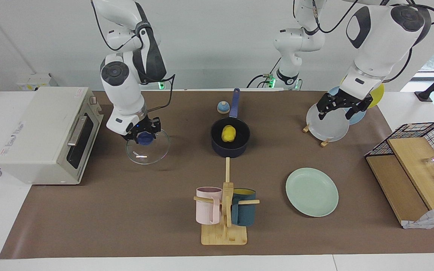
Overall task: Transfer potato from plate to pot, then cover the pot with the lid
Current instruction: 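Release the potato into the saucepan and withdraw the left gripper, then carry the glass lid with the right gripper over the saucepan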
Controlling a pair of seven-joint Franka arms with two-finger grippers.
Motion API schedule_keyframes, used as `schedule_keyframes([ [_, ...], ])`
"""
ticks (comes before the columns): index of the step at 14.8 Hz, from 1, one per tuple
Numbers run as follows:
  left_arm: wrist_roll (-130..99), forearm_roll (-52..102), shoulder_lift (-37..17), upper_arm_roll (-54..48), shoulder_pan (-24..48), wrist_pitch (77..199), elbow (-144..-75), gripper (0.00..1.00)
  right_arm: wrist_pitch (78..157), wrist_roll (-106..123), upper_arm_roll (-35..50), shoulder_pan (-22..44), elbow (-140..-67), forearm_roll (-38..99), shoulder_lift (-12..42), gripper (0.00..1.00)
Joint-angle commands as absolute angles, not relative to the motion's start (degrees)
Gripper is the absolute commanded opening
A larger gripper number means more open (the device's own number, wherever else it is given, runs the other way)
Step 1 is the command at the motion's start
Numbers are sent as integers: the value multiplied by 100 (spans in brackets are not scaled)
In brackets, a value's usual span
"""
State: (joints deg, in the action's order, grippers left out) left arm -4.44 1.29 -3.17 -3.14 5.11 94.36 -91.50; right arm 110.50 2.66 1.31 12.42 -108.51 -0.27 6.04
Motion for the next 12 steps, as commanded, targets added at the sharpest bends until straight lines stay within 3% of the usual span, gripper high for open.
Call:
schedule_keyframes([
  [1,-404,-26,-299,-378,536,9194,-9097,100,10881,-471,141,1668,-10364,-35,808,0],
  [5,-404,-35,-212,-326,623,8719,-8903,100,10968,-1816,141,2547,-10107,-44,923,0],
  [12,-457,-26,343,-281,791,9140,-9800,100,11600,-3364,158,3593,-10107,35,1054,0],
])
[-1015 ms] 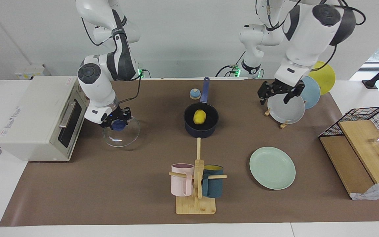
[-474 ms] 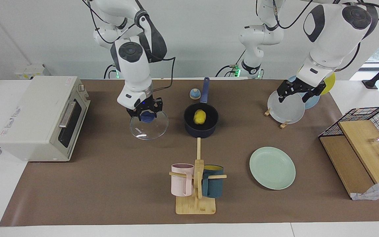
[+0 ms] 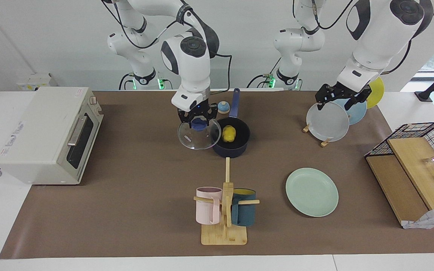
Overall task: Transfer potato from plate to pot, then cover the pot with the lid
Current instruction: 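Carry the glass lid with the right gripper over the saucepan, then lower the glass lid onto the saucepan with the right gripper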
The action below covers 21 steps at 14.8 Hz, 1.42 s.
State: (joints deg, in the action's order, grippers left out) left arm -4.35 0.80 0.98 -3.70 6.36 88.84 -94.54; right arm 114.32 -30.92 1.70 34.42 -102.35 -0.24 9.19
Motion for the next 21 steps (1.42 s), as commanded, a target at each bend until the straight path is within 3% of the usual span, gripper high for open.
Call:
schedule_keyframes([
  [1,-466,-18,334,-273,782,9262,-9756,100,11793,-3575,150,3699,-10107,26,1150,0],
  [6,-483,-9,308,-272,782,9431,-9580,100,11769,-3937,150,4112,-9519,-96,1827,0],
  [12,-422,-18,316,-264,721,9413,-9572,100,11751,-3955,149,3894,-9527,69,1925,0],
  [15,-439,-26,194,-264,721,8747,-9133,100,11471,-3964,149,3806,-9528,429,1916,0],
  [21,-413,-18,290,-264,712,8710,-9334,100,11259,-4131,132,4051,-9492,483,1907,0],
])
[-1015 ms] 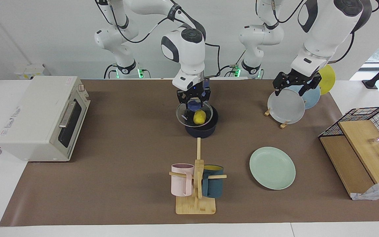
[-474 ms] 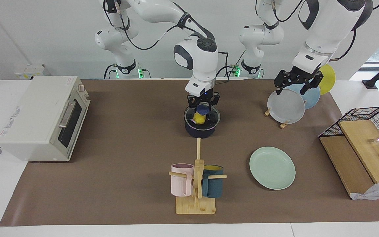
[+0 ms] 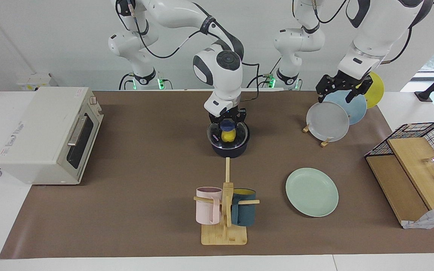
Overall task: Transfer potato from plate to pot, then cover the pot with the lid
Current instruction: 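Lower the glass lid onto the saucepan with the right gripper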
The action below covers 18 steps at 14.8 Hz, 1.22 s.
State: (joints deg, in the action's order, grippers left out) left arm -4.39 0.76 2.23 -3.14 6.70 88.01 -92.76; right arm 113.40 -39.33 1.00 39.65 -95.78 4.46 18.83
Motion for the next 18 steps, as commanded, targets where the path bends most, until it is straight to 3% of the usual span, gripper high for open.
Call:
schedule_keyframes([
  [1,-413,-18,290,-264,712,8719,-9334,100,11294,-4148,141,4052,-9501,475,1899,0],
  [11,-457,-18,290,-272,686,8771,-9334,100,11426,-4157,149,4148,-9642,-149,1907,0],
  [18,-457,-18,290,-272,686,8763,-9325,100,11944,-4210,141,4297,-9932,-184,1863,0],
])
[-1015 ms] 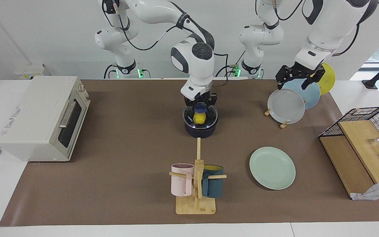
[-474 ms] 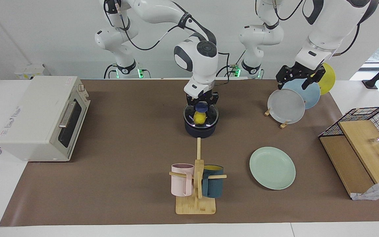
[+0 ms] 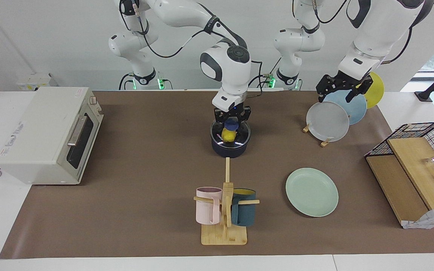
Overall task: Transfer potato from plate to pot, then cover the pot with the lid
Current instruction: 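Lower the glass lid onto the saucepan with the right gripper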
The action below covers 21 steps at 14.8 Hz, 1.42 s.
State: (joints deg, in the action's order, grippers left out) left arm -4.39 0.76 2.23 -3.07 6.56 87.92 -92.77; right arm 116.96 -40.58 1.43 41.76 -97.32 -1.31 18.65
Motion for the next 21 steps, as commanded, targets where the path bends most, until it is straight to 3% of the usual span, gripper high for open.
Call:
schedule_keyframes([
  [1,-457,-18,290,-272,694,8763,-9334,100,11944,-4227,141,4298,-9932,-228,1863,0],
  [14,-457,-18,290,-272,686,8763,-9325,100,12190,-4280,141,4263,-10090,-431,1837,0],
  [15,-457,-18,290,-272,694,8763,-9325,100,12199,-4280,149,4228,-10099,-431,1846,7],
  [16,-457,-18,290,-272,686,8763,-9325,100,12208,-4280,149,4219,-10099,-431,1846,36],
  [17,-457,-18,290,-272,686,8763,-9325,100,12199,-4272,149,4219,-10090,-431,1846,99],
  [21,-457,-18,290,-272,686,8763,-9325,100,12120,-4228,132,4140,-9994,-431,1846,100],
])
